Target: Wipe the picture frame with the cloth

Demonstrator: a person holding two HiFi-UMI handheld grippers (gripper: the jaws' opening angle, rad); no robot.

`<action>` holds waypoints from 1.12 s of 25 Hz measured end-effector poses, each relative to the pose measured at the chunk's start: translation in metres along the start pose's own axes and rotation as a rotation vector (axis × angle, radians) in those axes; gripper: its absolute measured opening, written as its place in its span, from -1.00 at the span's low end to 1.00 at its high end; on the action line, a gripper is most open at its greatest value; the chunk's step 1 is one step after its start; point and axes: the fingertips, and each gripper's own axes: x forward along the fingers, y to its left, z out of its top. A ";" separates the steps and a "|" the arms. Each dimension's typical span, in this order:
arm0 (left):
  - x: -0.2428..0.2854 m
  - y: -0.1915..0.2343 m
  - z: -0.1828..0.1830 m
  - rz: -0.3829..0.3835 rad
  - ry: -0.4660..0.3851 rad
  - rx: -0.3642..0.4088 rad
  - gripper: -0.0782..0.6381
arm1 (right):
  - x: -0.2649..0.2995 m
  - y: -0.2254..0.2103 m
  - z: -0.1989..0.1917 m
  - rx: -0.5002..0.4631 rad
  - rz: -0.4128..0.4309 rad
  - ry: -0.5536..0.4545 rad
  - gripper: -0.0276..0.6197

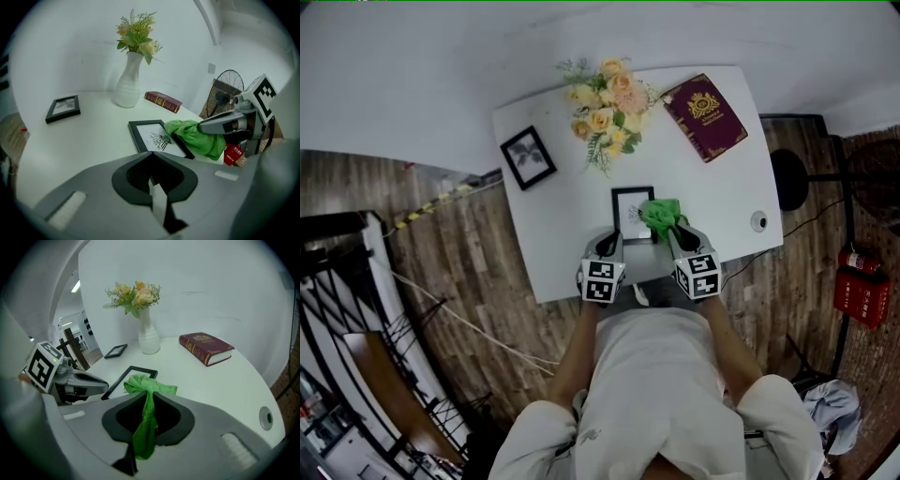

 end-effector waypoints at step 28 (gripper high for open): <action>-0.064 -0.044 0.102 0.179 -0.225 0.100 -0.73 | -0.071 -0.004 0.103 -0.221 0.204 -0.311 -0.78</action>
